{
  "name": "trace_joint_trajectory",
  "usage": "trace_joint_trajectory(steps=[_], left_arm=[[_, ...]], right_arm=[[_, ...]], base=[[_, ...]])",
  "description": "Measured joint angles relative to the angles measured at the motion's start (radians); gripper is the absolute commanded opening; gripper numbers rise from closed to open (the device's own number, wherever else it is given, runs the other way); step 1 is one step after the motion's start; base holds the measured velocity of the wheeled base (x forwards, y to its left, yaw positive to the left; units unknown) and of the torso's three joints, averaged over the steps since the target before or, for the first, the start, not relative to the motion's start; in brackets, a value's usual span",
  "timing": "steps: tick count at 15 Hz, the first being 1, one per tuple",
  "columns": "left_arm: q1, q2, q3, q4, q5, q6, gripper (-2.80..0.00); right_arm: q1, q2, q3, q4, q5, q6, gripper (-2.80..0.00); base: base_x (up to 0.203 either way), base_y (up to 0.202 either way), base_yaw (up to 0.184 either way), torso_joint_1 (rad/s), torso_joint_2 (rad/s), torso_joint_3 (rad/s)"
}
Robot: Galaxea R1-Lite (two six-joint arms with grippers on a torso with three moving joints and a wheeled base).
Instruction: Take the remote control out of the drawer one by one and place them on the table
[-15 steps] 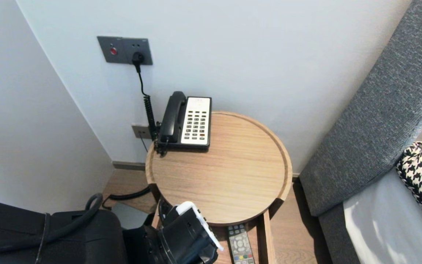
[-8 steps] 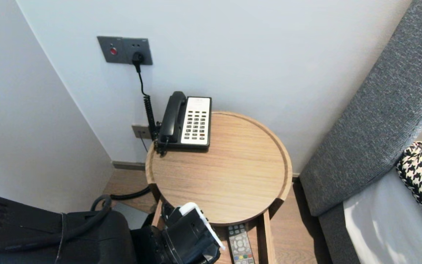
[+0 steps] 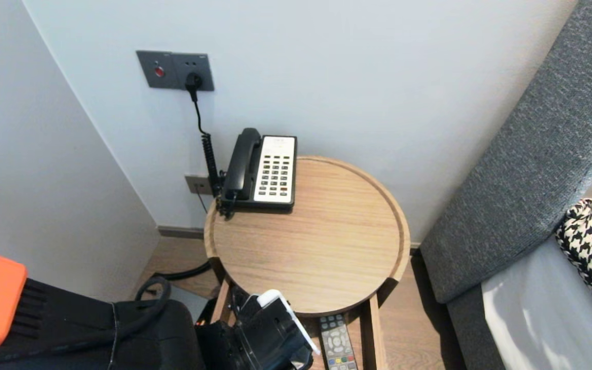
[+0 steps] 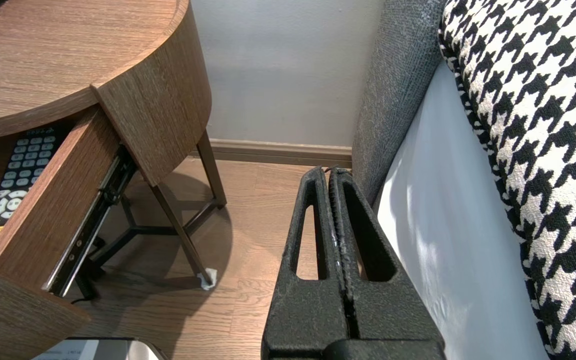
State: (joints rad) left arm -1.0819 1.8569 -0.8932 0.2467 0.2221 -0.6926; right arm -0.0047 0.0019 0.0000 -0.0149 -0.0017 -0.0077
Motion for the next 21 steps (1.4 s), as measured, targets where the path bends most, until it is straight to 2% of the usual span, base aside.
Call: trace_joint_trajectory(steps=[8, 9, 18, 21], left_arm=[[-0.001, 0.036, -0.005, -0.021, -0.001, 0.002, 0.0], [-0.001, 0.038, -0.007, -0.021, -0.001, 0.006, -2.8], [-0.003, 0.039, -0.003, -0.024, 0.001, 0.017, -2.8], [-0.003, 0.009, -0.009, -0.02, 0.004, 0.041, -2.8]], right_arm=[[0.0, 0.0, 0.0, 0.0, 0.0, 0.0, -2.8], [0.0, 0.0, 0.0, 0.0, 0.0, 0.0, -2.8], [0.0, 0.0, 0.0, 0.0, 0.0, 0.0, -2.8], [0.0, 0.0, 0.0, 0.0, 0.0, 0.0, -2.8]], base=[[0.0, 0.0, 0.0, 0.0, 0.0, 0.0], [0.0, 0.0, 0.0, 0.0, 0.0, 0.0], [0.0, 0.0, 0.0, 0.0, 0.0, 0.0], [0.0, 0.0, 0.0, 0.0, 0.0, 0.0]])
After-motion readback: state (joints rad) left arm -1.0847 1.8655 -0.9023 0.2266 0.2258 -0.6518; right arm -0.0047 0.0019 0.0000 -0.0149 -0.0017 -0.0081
